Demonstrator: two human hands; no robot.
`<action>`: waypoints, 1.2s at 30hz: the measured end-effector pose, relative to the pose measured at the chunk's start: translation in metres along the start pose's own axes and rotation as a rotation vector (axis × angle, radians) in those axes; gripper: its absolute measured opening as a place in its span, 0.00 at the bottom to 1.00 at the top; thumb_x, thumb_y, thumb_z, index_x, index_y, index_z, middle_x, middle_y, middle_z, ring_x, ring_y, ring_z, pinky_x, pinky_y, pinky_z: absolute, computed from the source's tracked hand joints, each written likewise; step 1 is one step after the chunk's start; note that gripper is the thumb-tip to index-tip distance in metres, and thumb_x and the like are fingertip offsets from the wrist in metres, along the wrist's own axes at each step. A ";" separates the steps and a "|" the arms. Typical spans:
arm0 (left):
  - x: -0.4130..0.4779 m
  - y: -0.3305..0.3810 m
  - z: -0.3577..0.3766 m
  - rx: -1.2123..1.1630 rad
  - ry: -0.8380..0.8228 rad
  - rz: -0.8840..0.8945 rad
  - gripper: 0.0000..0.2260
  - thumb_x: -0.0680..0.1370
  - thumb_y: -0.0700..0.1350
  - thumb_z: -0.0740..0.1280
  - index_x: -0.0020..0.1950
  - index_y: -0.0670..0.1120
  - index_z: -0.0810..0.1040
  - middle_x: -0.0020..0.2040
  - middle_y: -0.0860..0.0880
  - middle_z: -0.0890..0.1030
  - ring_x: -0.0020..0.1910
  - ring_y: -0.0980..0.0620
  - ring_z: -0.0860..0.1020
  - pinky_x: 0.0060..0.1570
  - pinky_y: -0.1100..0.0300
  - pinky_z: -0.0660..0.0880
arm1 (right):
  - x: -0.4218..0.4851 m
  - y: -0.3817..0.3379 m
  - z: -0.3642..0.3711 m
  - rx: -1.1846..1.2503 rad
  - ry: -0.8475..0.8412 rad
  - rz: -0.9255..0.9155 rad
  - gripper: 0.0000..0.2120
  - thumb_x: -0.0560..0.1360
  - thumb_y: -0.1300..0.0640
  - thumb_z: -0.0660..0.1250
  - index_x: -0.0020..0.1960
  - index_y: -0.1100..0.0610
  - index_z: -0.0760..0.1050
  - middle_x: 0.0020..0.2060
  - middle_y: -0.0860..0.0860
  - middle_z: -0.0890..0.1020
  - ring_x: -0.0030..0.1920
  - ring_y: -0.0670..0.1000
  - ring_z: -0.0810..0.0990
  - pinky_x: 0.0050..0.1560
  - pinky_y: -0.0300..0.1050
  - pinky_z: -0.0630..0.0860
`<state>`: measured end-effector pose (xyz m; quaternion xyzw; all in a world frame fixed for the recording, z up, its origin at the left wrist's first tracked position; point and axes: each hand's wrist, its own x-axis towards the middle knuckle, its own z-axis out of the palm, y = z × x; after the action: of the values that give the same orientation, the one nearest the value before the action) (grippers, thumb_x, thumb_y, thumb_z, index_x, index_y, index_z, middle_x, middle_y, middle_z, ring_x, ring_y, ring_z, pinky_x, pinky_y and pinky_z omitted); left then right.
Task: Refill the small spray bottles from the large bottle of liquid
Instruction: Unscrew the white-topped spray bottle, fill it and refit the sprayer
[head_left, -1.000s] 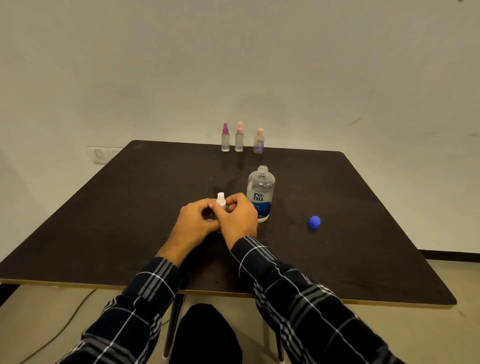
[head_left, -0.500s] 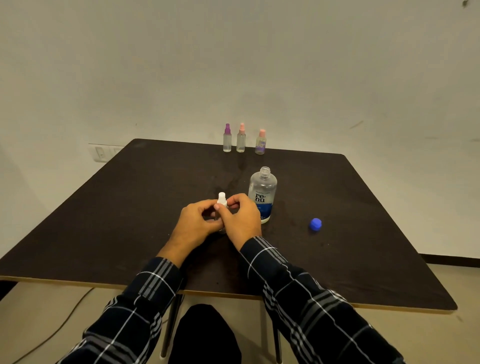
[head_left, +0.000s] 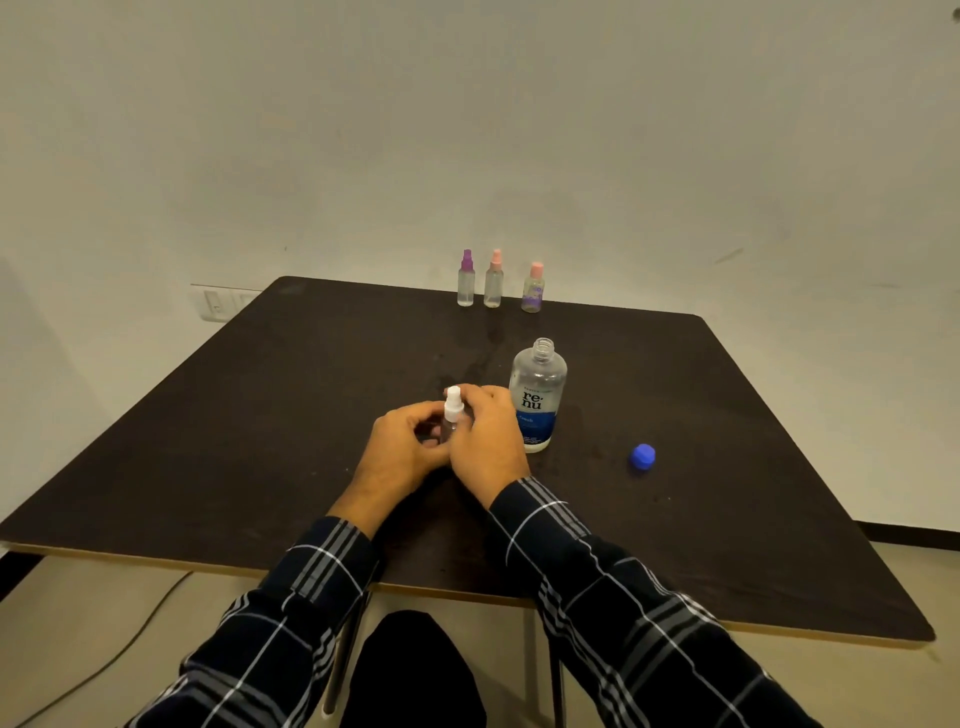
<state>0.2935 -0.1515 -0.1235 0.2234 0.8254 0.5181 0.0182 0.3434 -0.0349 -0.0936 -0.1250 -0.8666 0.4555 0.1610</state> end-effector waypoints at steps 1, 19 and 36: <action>0.000 0.000 0.001 0.003 0.002 -0.003 0.19 0.74 0.40 0.76 0.63 0.51 0.82 0.50 0.56 0.83 0.48 0.61 0.81 0.44 0.74 0.76 | -0.001 -0.001 0.000 0.013 -0.022 0.006 0.20 0.79 0.60 0.64 0.70 0.52 0.71 0.64 0.50 0.69 0.62 0.51 0.75 0.63 0.48 0.75; 0.003 -0.008 0.003 -0.043 -0.018 -0.040 0.17 0.74 0.42 0.77 0.61 0.55 0.82 0.47 0.54 0.85 0.47 0.58 0.83 0.49 0.64 0.80 | 0.011 -0.019 -0.023 -0.113 -0.173 -0.022 0.26 0.77 0.64 0.68 0.71 0.47 0.69 0.59 0.48 0.77 0.58 0.49 0.78 0.62 0.51 0.78; 0.003 -0.008 0.003 -0.001 -0.002 -0.019 0.17 0.74 0.44 0.76 0.59 0.60 0.80 0.49 0.57 0.83 0.47 0.57 0.82 0.46 0.70 0.76 | 0.012 -0.024 -0.040 -0.158 0.020 -0.132 0.10 0.80 0.54 0.65 0.60 0.51 0.77 0.49 0.48 0.80 0.50 0.47 0.79 0.54 0.47 0.79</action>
<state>0.2891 -0.1510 -0.1311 0.2161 0.8273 0.5180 0.0239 0.3459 -0.0143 -0.0502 -0.0845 -0.9045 0.3728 0.1890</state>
